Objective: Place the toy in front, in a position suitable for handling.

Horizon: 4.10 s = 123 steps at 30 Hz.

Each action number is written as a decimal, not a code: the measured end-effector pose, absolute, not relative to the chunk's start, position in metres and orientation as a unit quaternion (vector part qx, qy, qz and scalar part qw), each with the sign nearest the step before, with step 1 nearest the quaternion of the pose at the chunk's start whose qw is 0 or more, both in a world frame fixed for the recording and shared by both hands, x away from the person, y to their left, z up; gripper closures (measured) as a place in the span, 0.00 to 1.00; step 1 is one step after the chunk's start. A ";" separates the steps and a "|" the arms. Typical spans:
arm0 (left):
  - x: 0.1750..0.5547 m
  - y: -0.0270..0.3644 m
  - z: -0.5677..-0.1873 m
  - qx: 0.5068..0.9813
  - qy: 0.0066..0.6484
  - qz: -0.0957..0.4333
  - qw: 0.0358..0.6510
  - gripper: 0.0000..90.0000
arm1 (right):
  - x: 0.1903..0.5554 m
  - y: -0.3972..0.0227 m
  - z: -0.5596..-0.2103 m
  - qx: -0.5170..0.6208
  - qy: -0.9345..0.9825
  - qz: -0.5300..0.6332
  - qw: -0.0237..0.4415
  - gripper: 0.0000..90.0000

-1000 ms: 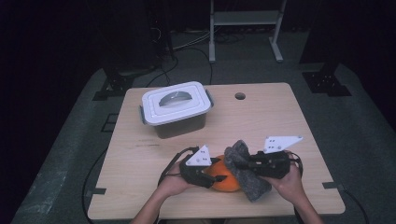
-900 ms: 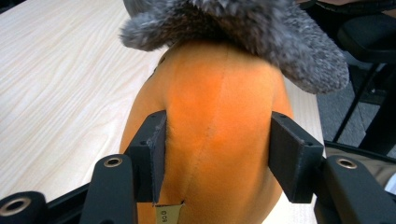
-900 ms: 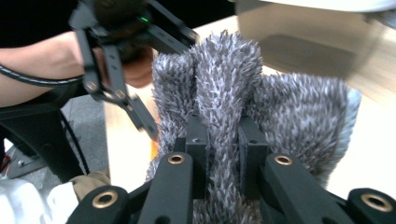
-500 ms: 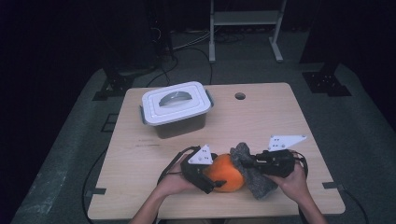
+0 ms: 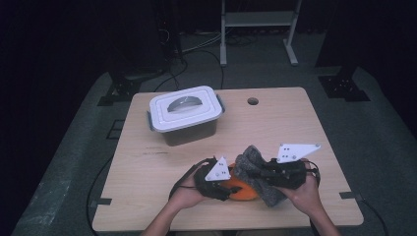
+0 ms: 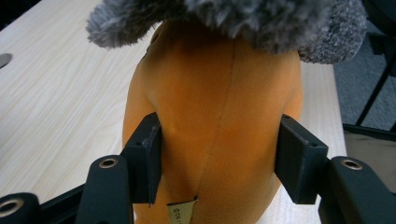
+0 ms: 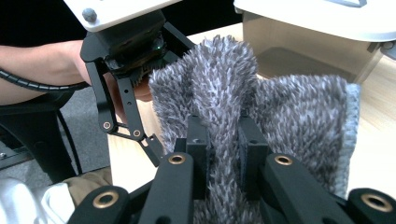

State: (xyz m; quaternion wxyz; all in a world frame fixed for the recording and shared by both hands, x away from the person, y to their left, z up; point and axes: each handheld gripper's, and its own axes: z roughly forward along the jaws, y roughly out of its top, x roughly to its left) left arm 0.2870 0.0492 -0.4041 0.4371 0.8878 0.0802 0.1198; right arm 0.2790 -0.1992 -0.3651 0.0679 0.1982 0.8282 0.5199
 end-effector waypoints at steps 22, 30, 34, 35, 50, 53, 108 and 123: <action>0.296 0.061 -0.404 0.890 0.110 0.133 0.421 0.39 | 0.306 -0.211 -0.403 0.257 0.821 0.509 0.005 0.87; 0.300 0.066 -0.403 0.885 0.119 0.104 0.439 0.35 | 0.307 -0.212 -0.410 0.258 0.833 0.489 -0.016 0.86; 0.298 0.064 -0.407 0.891 0.103 0.088 0.433 0.36 | 0.305 -0.217 -0.403 0.261 0.823 0.504 0.006 0.86; 0.298 0.065 -0.406 0.892 0.095 0.077 0.434 0.37 | 0.306 -0.219 -0.401 0.265 0.818 0.511 0.012 0.86; 0.298 0.064 -0.403 0.899 0.092 0.053 0.425 0.36 | 0.308 -0.216 -0.412 0.262 0.836 0.481 -0.017 0.86; 0.297 0.063 -0.404 0.904 0.083 0.042 0.417 0.36 | 0.308 -0.218 -0.410 0.267 0.831 0.488 -0.010 0.86; 0.301 0.061 -0.416 0.899 0.079 0.029 0.429 0.39 | 0.307 -0.232 -0.418 0.260 0.841 0.474 -0.039 0.86; 0.302 0.062 -0.418 0.894 0.088 0.031 0.439 0.37 | 0.298 -0.267 -0.431 0.295 0.848 0.438 -0.035 0.86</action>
